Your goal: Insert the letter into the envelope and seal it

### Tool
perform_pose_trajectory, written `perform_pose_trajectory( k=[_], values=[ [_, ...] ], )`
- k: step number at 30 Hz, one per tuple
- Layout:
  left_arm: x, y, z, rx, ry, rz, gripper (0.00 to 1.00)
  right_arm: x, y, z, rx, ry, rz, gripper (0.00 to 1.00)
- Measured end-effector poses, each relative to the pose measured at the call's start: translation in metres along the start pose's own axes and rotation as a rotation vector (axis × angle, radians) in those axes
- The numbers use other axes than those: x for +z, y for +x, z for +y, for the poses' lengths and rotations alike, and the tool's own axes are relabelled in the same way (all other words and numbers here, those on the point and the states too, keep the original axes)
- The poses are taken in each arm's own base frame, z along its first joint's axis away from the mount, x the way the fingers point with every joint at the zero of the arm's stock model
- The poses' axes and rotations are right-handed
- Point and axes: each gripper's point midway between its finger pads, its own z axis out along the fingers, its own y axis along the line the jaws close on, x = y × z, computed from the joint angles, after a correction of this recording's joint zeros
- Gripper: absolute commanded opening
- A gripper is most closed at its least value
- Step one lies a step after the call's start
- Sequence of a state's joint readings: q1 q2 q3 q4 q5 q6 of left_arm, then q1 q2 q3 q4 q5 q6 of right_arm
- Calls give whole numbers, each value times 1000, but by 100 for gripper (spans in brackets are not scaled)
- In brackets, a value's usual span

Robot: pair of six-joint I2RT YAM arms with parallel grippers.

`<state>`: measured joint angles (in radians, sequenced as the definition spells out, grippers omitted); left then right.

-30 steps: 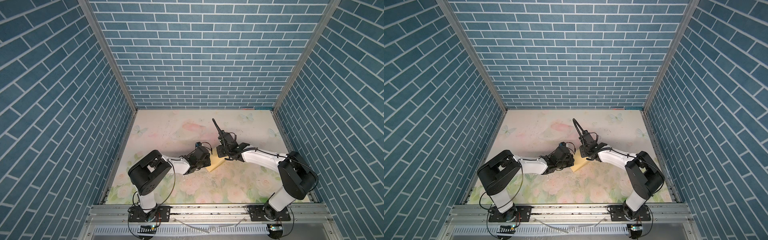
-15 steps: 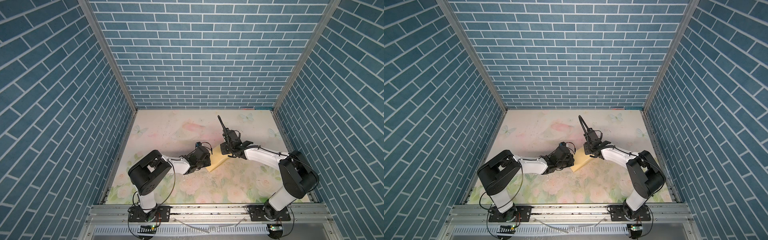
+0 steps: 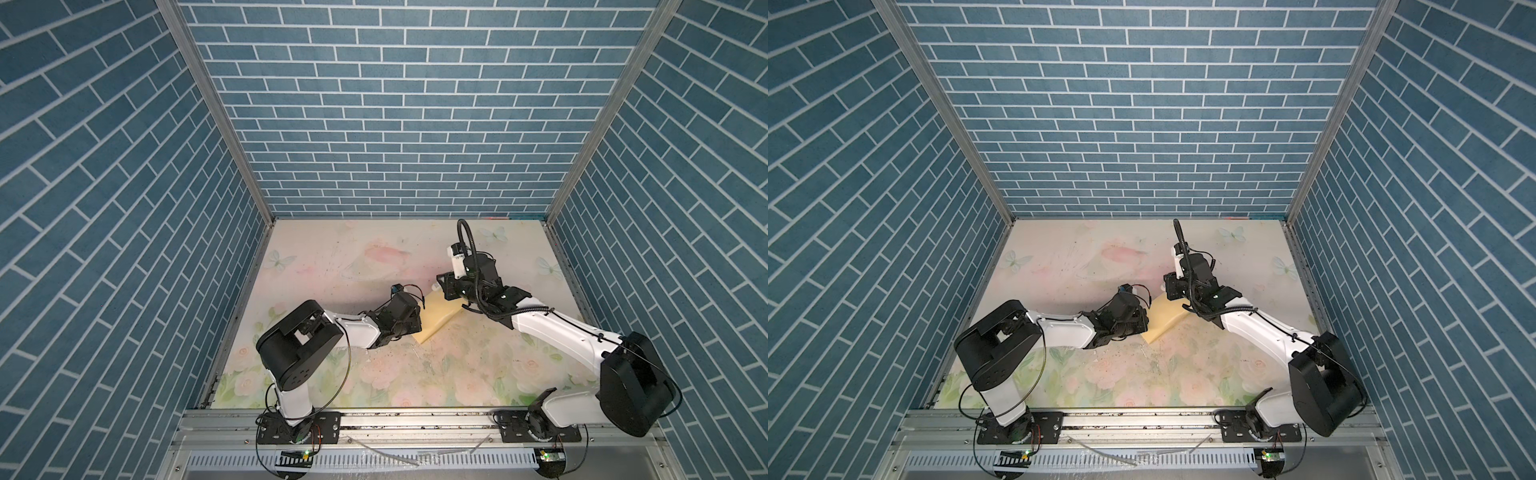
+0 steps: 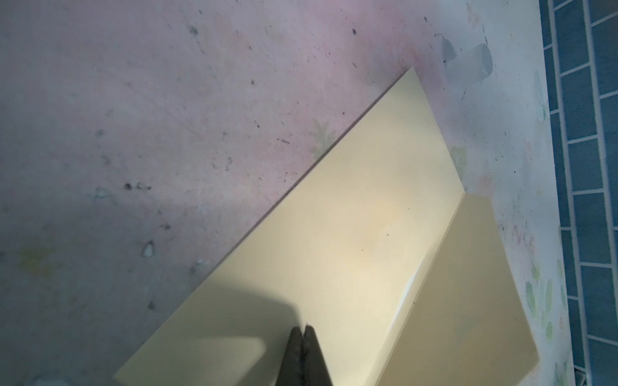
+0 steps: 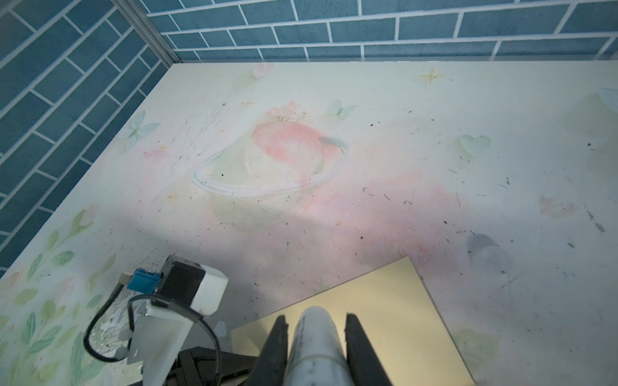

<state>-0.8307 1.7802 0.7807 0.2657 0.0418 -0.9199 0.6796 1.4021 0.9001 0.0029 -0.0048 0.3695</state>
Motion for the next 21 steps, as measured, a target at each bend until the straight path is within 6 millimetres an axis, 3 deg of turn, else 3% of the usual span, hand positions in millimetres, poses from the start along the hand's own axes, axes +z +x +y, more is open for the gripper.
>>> perform_pose_trajectory(
  k=[8,21],
  values=[
    [0,0,0,-1,5,-3,0,23,38,21,-63,-12,99,0],
    [0,0,1,-14,23,-15,0,40,66,14,-112,39,173,0]
  ],
)
